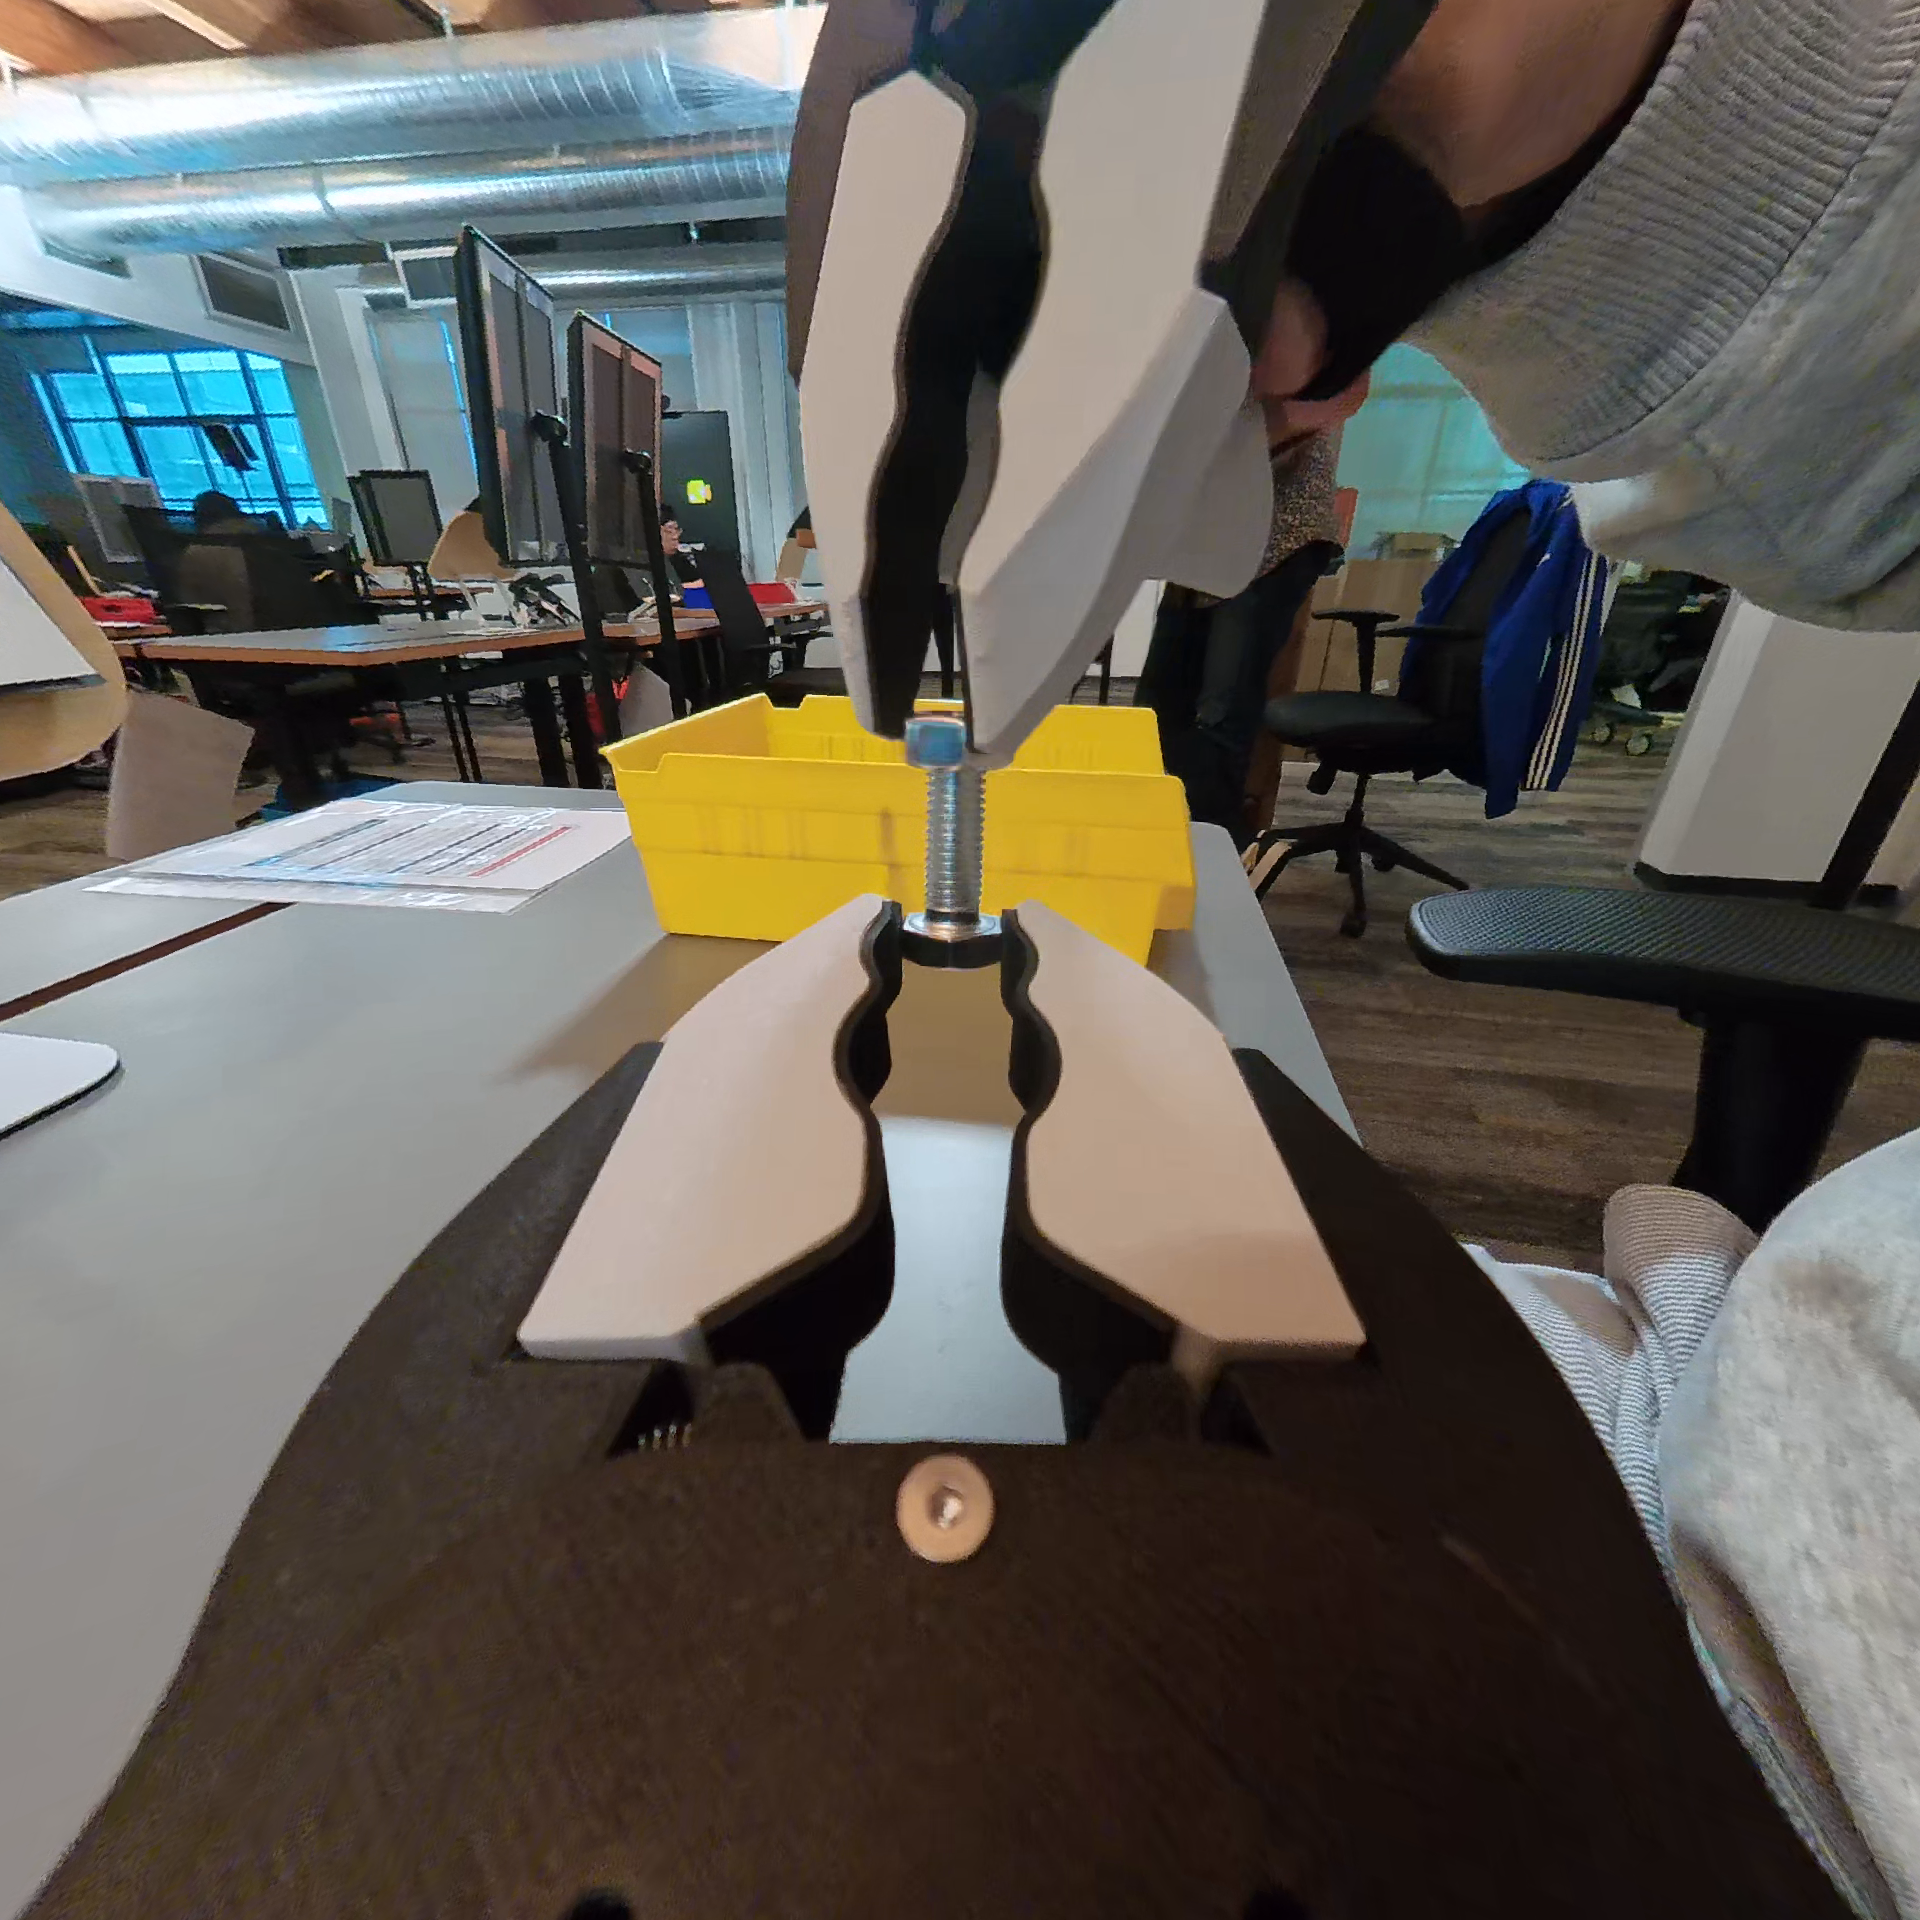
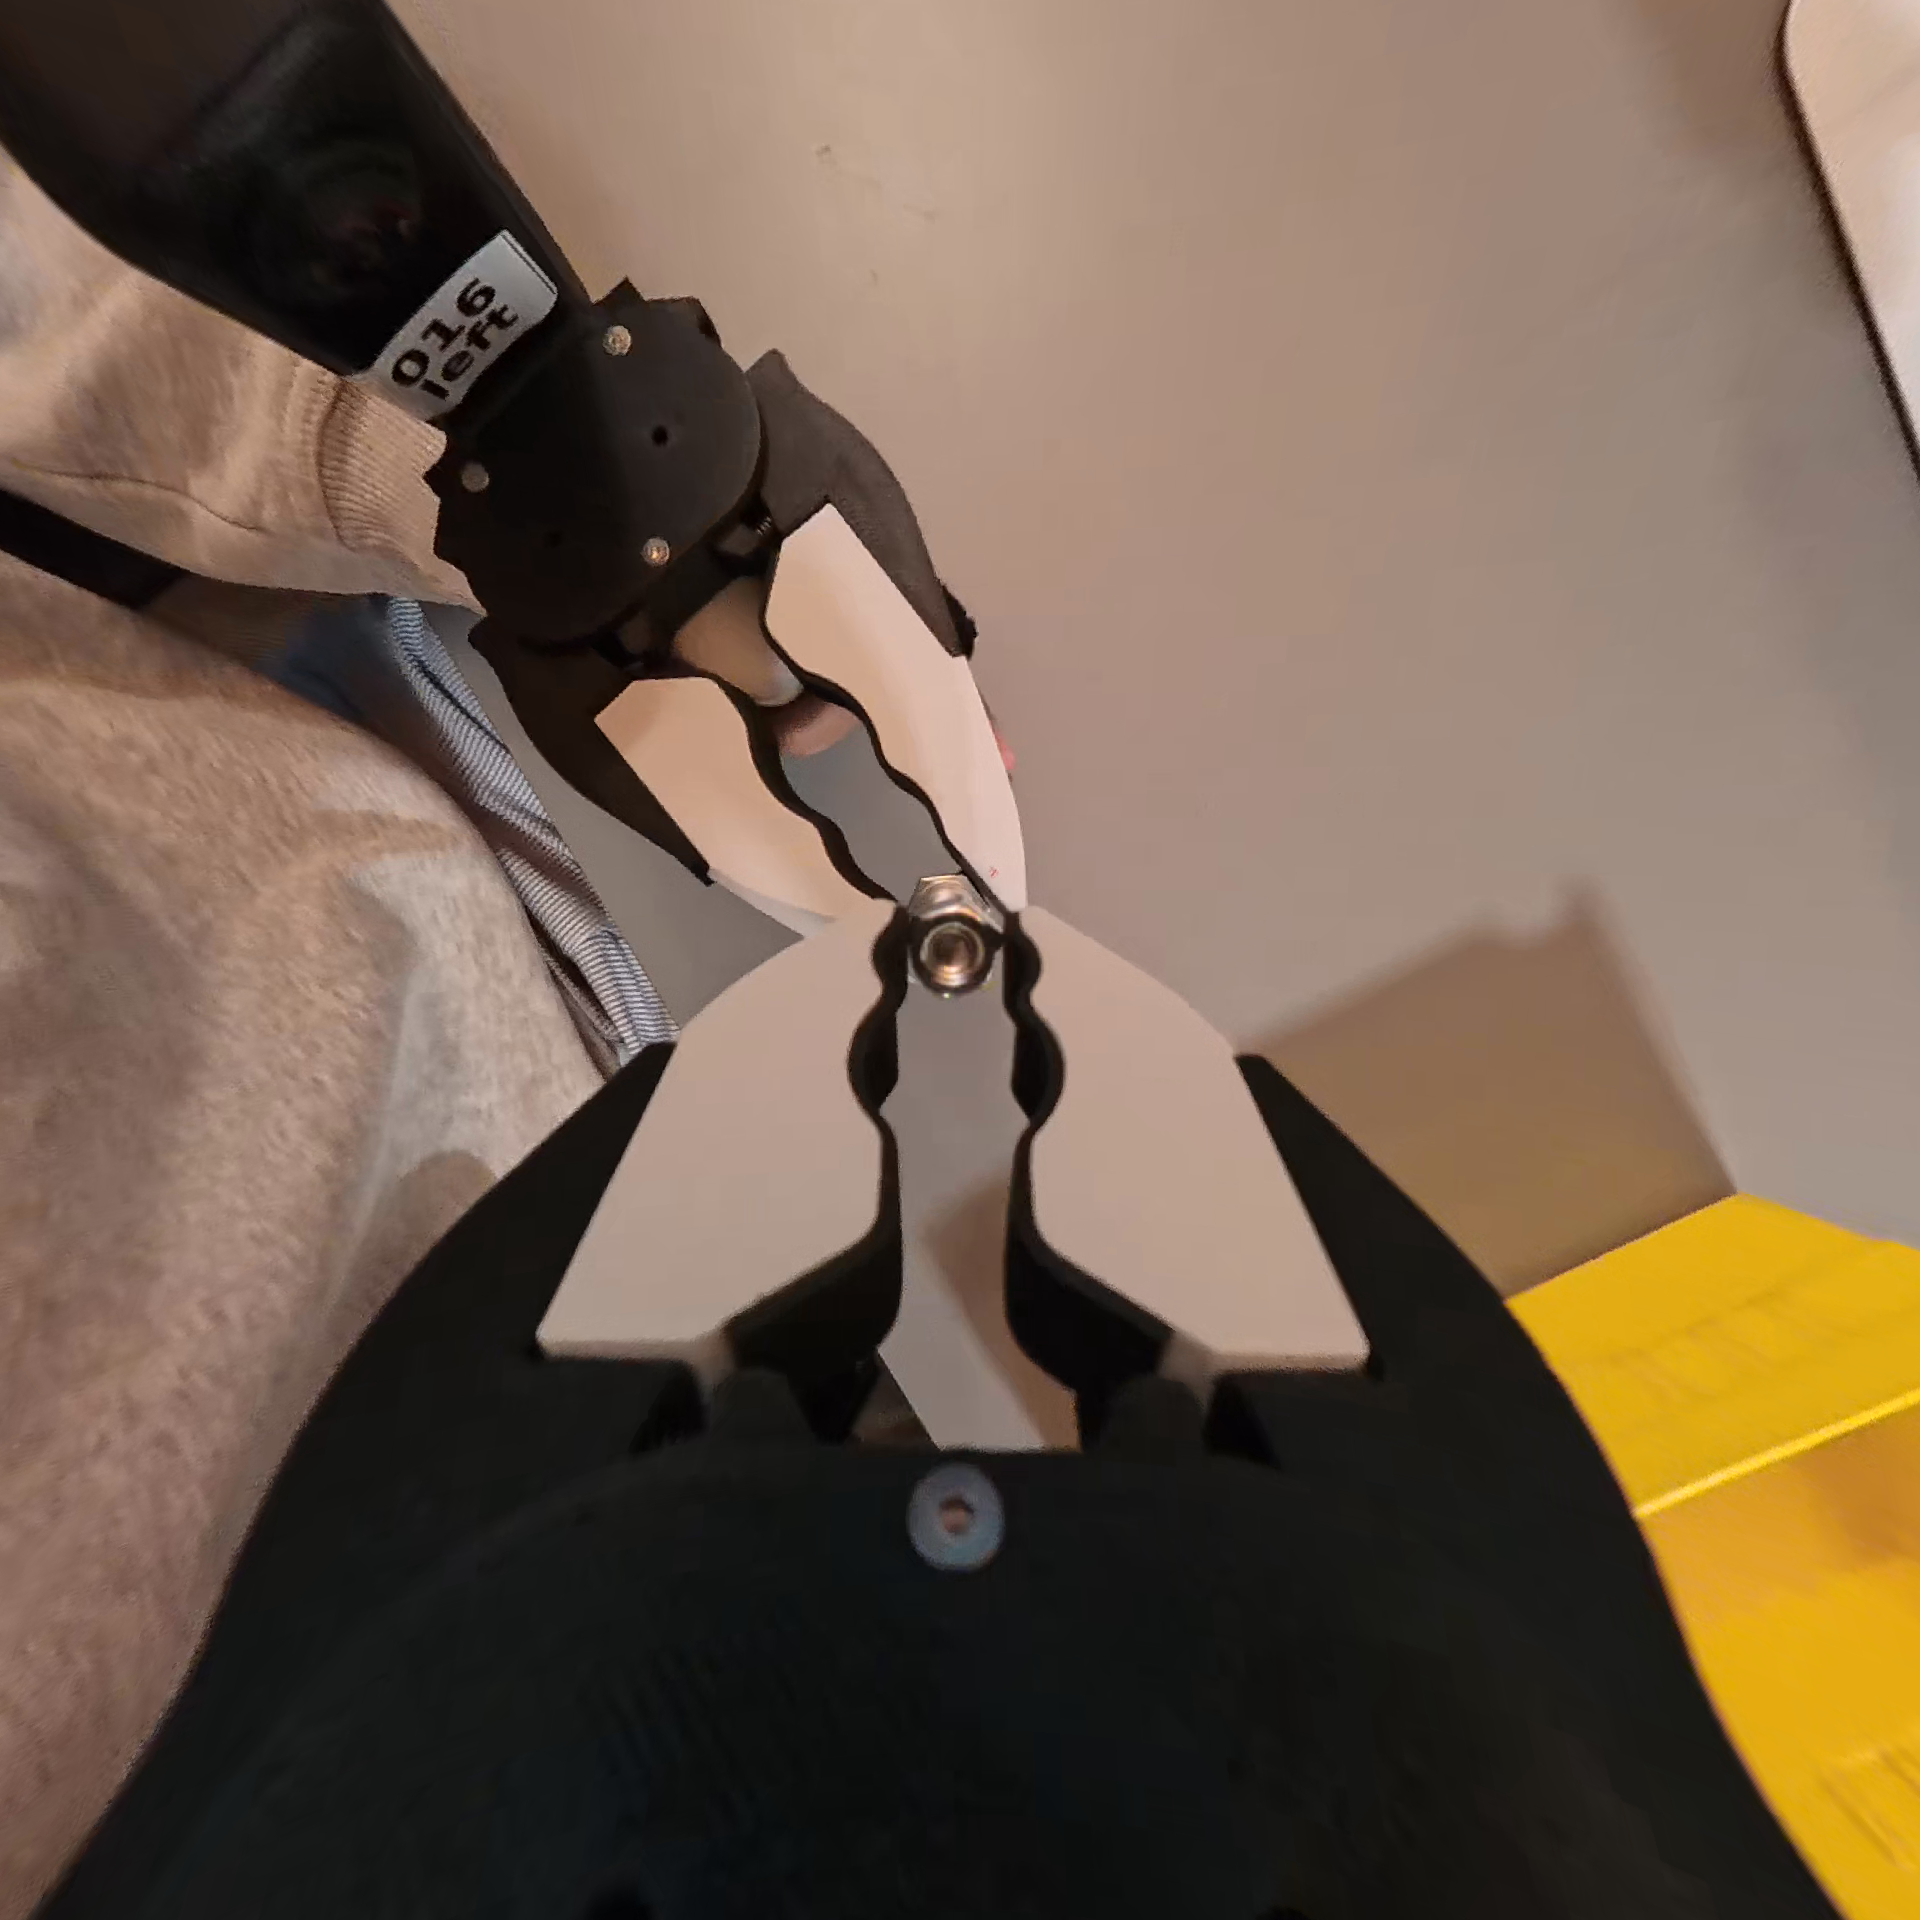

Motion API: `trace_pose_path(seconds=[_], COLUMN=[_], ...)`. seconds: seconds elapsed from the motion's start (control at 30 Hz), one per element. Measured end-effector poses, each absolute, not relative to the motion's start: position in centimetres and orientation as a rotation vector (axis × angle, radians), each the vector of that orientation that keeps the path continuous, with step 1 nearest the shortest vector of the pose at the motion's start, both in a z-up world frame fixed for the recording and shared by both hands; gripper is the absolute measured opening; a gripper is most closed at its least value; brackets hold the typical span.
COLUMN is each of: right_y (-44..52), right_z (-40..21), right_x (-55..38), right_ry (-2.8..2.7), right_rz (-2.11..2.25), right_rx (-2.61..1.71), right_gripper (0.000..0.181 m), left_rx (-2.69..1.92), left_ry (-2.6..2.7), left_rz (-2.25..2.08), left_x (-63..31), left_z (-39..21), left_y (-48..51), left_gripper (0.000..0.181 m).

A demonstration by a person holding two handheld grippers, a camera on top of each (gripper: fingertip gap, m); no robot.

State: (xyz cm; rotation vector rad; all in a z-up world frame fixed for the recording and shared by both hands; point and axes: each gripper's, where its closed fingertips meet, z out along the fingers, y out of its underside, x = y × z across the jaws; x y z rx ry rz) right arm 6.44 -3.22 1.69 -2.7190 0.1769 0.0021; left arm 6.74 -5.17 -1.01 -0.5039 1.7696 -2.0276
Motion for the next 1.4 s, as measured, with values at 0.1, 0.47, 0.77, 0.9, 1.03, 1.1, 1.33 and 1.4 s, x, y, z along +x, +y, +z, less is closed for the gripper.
trace_pose_path(seconds=[0.1, 0.47, 0.77, 0.9, 1.03, 1.1, 1.33, 1.4], right_y=[-3.4, -2.6, -3.3, -3.3, -3.3, -3.3, -3.0, -2.9], right_z=[1.6, 2.3, 1.6, 1.5, 1.6, 1.7, 2.3, 2.4], right_x=[6.4, 6.2, 6.8, 6.5, 6.2, 6.1, 6.1, 6.1], right_ry=[0.12, -0.065, 0.195, 0.105, -0.084, -0.124, -0.06, -0.032], right_rz=[0.001, -0.113, -0.064, -0.078, -0.14, -0.154, -0.159, -0.18], right_rx=[-2.74, -2.7, -2.721, -2.747, -2.768, -2.772, -2.717, -2.688], right_gripper=[0.017, 0.027, 0.024, 0.018, 0.018, 0.018, 0.031, 0.034], left_rx=[-0.509, -0.532, -0.53, -0.532, -0.521, -0.519, -0.544, -0.548], left_ry=[1.781, 1.754, 1.729, 1.742, 1.753, 1.755, 1.745, 1.741], left_rz=[-2.033, -2.077, -2.019, -2.029, -2.063, -2.091, -2.095, -2.088], left_x=[6.7, 6.8, 7.0, 7.0, 6.7, 6.6, 6.8, 6.9], left_z=[-1.1, -0.8, -0.7, -0.8, -0.8, -0.7, -0.6, -0.6], left_y=[-5.3, -5.0, -4.7, -4.8, -5.0, -5.1, -4.8, -4.8], left_gripper=[0.018, 0.018, 0.018, 0.018, 0.018, 0.018, 0.018, 0.018])
